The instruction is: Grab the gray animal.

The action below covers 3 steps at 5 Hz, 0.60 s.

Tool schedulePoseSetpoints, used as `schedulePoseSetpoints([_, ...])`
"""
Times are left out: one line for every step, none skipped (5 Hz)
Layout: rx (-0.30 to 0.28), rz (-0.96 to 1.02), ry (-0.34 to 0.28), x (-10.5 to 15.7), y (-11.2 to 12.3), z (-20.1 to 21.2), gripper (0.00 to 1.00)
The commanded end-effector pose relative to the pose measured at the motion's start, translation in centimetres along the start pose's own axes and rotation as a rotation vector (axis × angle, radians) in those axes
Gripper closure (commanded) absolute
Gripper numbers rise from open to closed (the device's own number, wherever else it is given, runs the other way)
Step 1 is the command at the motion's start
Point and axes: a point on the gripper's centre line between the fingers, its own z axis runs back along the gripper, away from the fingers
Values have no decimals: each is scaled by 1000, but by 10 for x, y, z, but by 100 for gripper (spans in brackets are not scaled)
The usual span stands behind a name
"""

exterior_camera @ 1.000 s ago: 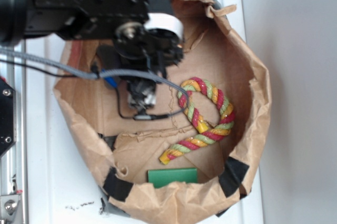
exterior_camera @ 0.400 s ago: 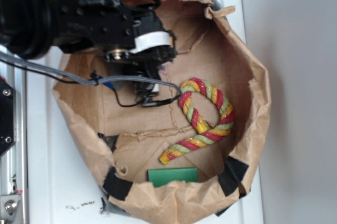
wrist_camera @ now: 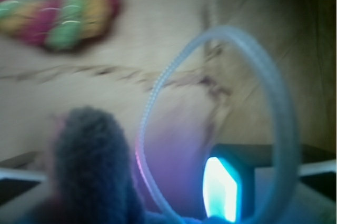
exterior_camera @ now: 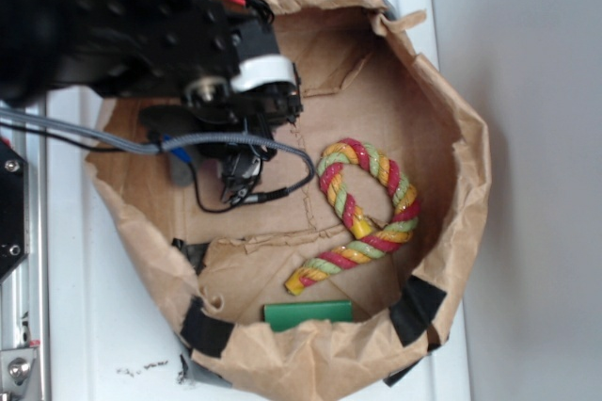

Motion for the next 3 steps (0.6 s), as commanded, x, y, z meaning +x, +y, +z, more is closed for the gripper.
schedulePoseSetpoints([-52, 31, -53, 10, -5, 103, 100])
schedulePoseSetpoints([-52, 32, -55, 12, -7, 107, 100])
schedulePoseSetpoints([-52, 32, -55, 12, -7, 107, 0])
